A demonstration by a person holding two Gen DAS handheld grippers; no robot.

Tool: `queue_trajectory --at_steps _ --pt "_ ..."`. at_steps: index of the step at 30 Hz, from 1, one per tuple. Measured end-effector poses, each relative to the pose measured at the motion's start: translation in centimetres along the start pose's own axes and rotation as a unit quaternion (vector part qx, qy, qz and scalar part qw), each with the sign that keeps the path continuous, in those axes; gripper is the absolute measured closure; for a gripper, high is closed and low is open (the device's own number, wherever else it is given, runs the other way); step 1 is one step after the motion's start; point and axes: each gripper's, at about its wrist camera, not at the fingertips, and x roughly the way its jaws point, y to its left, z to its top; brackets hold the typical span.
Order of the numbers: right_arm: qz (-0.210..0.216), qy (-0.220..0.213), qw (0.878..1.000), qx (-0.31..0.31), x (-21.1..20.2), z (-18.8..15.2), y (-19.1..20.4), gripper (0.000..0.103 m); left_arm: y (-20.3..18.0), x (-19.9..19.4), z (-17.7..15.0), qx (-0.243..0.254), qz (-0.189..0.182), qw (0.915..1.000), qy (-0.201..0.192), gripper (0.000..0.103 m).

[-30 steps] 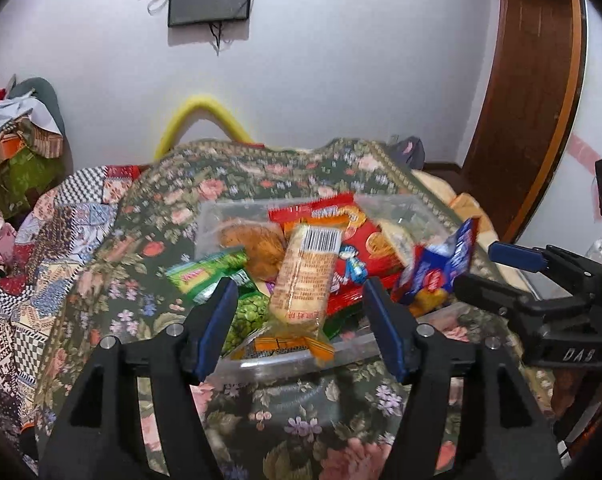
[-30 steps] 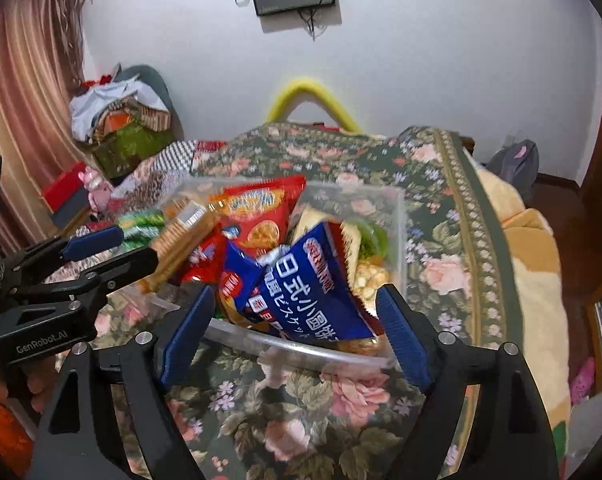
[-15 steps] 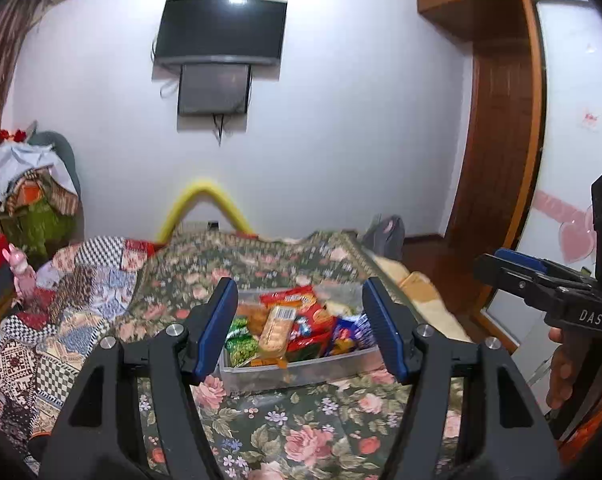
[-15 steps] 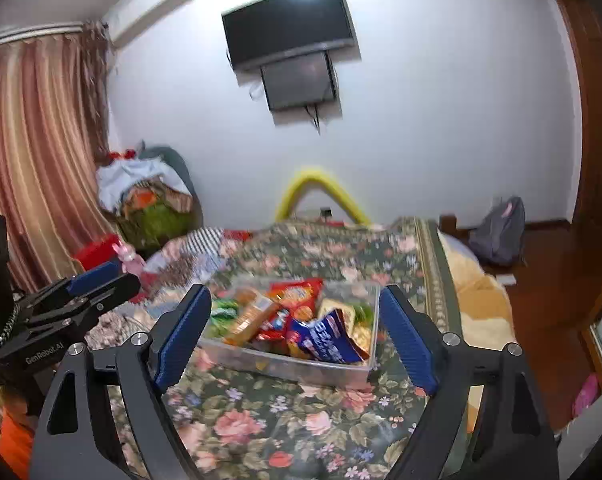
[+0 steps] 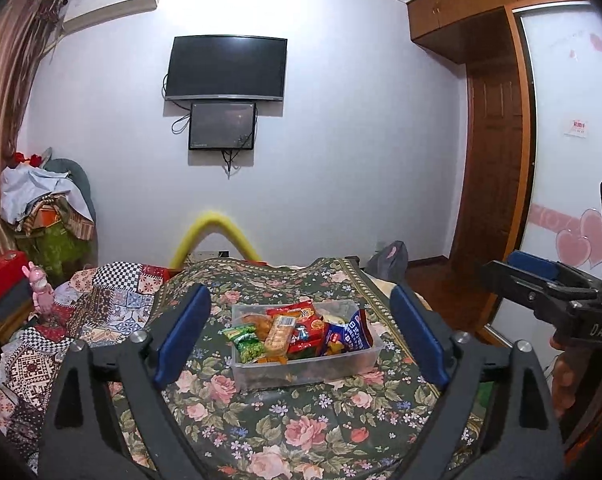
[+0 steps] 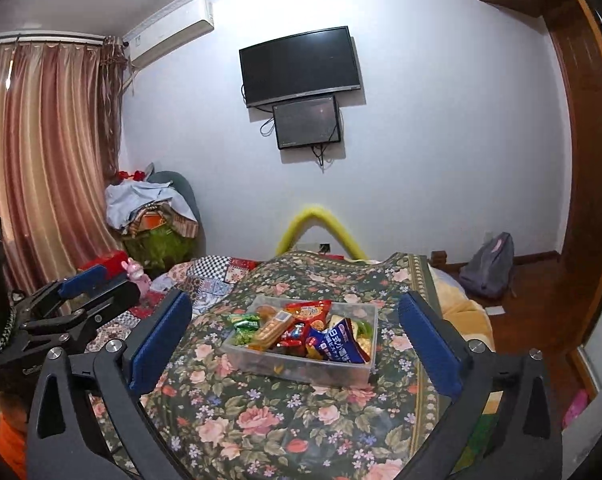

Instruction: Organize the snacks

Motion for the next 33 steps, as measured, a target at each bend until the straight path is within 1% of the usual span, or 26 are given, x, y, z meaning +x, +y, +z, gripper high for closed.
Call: queue_trajectory --at_steps 7,19,30,33 --pt "-0.009 -0.001 1.000 -0.011 -0.5 -0.6 0.4 0.000 0.3 -0.5 -0.6 -0.007 0.011 0.9999 -0.001 0.004" --pt "-0.009 -0.001 1.000 -0.013 -1.1 -0.9 0.5 0.000 -0.3 -1.0 -1.1 0.005 0.018 0.9998 -0.001 0.001" --pt "-0.009 -0.003 1.000 -0.013 -1.5 -0.9 0.6 0.000 -0.5 -1.2 -1.3 0.009 0.015 0.9998 0.001 0.001" --pt "-0.012 -0.005 1.000 -0.012 -1.5 -0.9 0.6 0.000 -0.5 -1.1 -1.3 0.007 0.008 0.9999 0.003 0.000"
